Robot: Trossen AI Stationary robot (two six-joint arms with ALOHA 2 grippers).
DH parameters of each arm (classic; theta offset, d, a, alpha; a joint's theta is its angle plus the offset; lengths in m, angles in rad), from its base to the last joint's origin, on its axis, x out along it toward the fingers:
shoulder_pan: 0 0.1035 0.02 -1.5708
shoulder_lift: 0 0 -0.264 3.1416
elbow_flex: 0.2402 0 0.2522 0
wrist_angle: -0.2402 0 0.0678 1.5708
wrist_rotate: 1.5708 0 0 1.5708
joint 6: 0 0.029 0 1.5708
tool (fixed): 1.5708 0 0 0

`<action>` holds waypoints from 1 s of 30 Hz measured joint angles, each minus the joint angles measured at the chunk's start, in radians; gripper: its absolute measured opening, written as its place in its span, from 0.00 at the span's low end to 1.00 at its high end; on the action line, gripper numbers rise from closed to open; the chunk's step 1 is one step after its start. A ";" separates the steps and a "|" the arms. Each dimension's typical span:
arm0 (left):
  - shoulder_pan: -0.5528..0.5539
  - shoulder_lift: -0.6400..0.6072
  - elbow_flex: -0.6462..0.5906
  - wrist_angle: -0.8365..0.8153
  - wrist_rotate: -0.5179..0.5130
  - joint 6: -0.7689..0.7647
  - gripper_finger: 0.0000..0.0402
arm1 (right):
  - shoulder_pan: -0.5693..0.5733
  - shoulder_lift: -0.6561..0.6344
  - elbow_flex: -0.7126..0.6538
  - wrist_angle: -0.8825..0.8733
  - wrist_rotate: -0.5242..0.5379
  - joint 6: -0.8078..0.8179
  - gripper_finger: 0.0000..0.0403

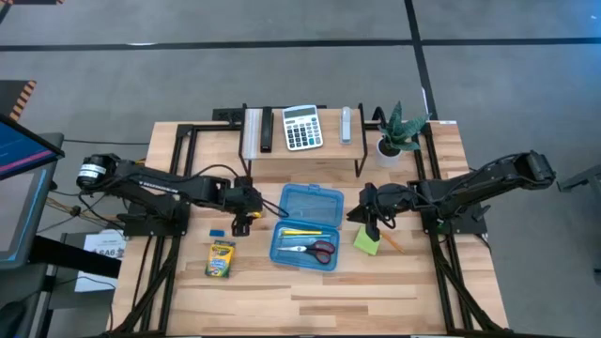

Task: Pack school essentials
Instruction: Put the yellow pen into the blue supply box

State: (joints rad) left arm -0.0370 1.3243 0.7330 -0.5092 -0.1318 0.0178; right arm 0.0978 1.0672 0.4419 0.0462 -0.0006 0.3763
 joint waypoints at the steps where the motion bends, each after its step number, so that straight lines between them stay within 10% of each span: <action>1: 0.002 0.019 0.000 0.007 0.000 0.016 0.52 | 0.000 0.000 0.000 0.001 0.000 0.000 0.22; 19: 0.114 0.271 0.007 0.010 0.077 0.139 0.51 | 0.000 0.000 0.000 0.000 0.004 0.000 0.22; 30: 0.137 0.282 0.005 0.004 0.160 0.172 0.12 | 0.000 0.000 0.000 0.000 0.004 -0.001 0.22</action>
State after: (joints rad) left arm 0.1000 1.6066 0.7383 -0.5055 0.0283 0.1894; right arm 0.0978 1.0672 0.4416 0.0460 0.0036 0.3756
